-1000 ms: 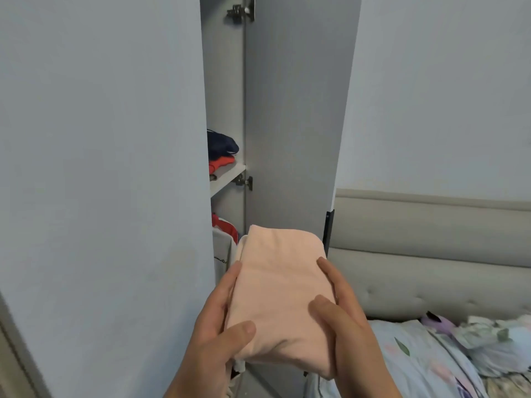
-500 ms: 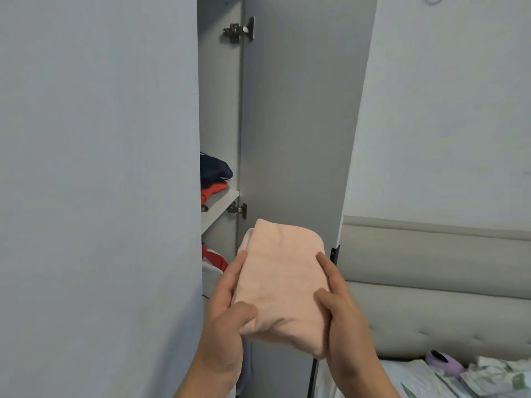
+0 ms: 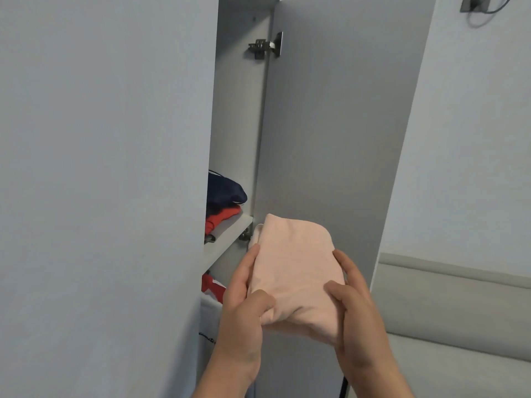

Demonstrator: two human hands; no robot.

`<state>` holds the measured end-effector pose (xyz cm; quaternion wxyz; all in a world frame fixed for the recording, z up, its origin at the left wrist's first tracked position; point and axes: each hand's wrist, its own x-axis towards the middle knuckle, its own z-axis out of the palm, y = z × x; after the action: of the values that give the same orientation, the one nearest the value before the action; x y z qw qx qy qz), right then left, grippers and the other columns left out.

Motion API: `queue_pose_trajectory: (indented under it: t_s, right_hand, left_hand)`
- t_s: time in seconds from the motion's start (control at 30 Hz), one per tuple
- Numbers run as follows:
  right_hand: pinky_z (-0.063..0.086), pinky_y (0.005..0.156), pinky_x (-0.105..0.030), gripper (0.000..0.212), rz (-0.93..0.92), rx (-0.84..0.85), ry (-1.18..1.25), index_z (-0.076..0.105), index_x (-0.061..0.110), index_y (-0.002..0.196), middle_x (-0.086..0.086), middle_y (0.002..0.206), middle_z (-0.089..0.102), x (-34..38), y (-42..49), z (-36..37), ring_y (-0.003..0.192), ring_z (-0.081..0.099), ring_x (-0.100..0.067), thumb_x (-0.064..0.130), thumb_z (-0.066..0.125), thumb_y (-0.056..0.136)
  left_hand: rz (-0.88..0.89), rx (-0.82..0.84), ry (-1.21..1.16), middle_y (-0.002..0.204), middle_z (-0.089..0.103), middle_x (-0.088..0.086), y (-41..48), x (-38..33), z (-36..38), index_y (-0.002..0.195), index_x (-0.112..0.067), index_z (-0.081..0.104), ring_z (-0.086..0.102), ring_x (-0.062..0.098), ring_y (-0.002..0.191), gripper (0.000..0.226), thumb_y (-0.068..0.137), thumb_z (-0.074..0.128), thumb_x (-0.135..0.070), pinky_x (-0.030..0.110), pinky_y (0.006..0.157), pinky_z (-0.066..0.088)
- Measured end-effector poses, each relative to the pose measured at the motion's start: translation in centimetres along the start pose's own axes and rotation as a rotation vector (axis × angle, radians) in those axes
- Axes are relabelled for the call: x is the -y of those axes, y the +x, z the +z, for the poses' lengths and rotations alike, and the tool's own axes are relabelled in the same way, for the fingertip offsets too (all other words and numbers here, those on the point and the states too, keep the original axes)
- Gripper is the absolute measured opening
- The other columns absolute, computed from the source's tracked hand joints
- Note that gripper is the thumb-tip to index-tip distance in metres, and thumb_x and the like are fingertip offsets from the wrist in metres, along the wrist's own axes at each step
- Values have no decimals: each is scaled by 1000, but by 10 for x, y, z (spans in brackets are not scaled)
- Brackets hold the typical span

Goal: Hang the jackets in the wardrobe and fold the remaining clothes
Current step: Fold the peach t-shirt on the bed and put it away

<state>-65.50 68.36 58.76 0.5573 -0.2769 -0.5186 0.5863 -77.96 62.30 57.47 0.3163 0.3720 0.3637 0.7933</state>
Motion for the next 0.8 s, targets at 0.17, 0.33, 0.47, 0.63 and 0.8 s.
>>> queue_pose_trajectory:
  t_s: [0.17, 0.33, 0.47, 0.63, 0.8]
  right_hand:
    - [51, 79, -33, 51, -28, 97, 29, 68, 44, 108, 16, 114, 71, -12, 72, 7, 103, 68, -8, 2, 47, 88]
    - [50, 89, -37, 53, -41, 210, 86, 66, 41, 115, 17, 120, 68, -33, 154, 17, 111, 65, -8, 0, 49, 87]
    - [49, 100, -49, 47, -54, 226, 158, 62, 39, 113, 6, 122, 68, -46, 218, 35, 116, 63, -18, -1, 56, 90]
    - [53, 84, -42, 26, -57, 364, 286, 69, 27, 109, -1, 110, 74, -40, 276, 80, 105, 70, -24, 9, 59, 93]
    - [51, 95, -44, 35, 6, 464, 397, 63, 21, 122, -8, 118, 69, -28, 326, 143, 108, 67, -25, 7, 61, 89]
  left_hand:
    - [99, -15, 64, 123, 69, -8, 57, 18, 5, 114, -44, 69, 65, 15, 114, 71, 57, 48, -8, 36, 84, 57]
    - [226, -48, 125, 133, 63, -7, 124, 39, 6, 123, -38, 65, 59, 16, 123, 75, 58, 46, -5, 41, 94, 52]
    - [335, -166, 151, 133, 62, -12, 176, 48, 11, 122, -44, 65, 58, 11, 124, 80, 57, 46, -2, 38, 95, 53]
    - [454, -331, 203, 122, 67, -20, 231, 28, 15, 121, -37, 61, 63, 3, 113, 72, 58, 48, -3, 18, 81, 54]
    - [565, -493, 308, 117, 66, -26, 280, -5, 10, 124, -43, 56, 64, -4, 105, 72, 62, 49, -8, 17, 77, 55]
